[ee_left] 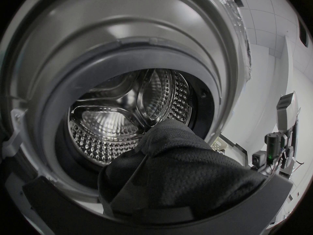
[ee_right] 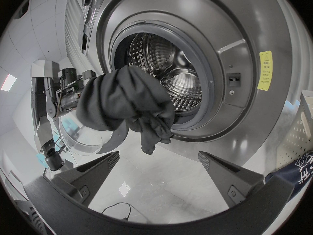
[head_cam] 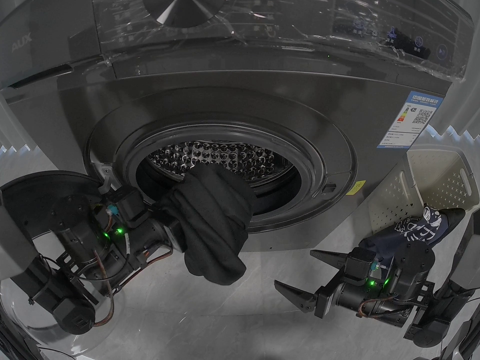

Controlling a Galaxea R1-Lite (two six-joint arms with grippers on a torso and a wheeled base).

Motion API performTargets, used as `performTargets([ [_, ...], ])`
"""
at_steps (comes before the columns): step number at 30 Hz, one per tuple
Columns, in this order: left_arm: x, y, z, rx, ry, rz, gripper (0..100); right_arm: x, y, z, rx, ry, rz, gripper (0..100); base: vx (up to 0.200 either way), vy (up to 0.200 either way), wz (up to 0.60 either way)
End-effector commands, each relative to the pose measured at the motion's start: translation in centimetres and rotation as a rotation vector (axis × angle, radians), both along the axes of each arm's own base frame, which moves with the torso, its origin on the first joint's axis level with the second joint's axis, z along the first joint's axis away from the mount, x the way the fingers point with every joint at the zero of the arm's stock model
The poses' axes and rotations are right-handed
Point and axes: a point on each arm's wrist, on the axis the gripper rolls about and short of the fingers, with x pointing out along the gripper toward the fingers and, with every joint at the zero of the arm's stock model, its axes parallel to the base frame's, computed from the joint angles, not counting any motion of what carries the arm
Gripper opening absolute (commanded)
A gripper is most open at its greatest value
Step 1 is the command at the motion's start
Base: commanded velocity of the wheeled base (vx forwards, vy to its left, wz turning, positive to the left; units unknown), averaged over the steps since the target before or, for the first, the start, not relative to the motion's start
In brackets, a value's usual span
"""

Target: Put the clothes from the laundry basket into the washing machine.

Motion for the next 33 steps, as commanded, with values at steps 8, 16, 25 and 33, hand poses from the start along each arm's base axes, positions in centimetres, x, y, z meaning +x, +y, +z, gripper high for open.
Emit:
performTargets([
  [8,7.2,-4.2,-1.6,-0.028,-0.053,0.101,0,-0.5,0.5,-0.1,-0.002,0.004,0.024,100,0.000,0.000,0.00],
  [16,10.5,-6.2,-2.1,-0.058,-0.087,0.085,0,-0.6,0.6,-0.2,-0.003,0.009,0.032,100,0.000,0.000,0.00],
  [25,15.5,-6.6,-2.7,-0.062,-0.097,0.134,0,-0.7,0.7,-0.2,-0.003,0.012,0.036,100,0.000,0.000,0.00],
  [33,19.9,-6.9,-2.0,-0.065,-0.104,0.178,0,-0.6,0.8,-0.6,-0.014,0.022,0.036,100,0.000,0.000,0.00],
])
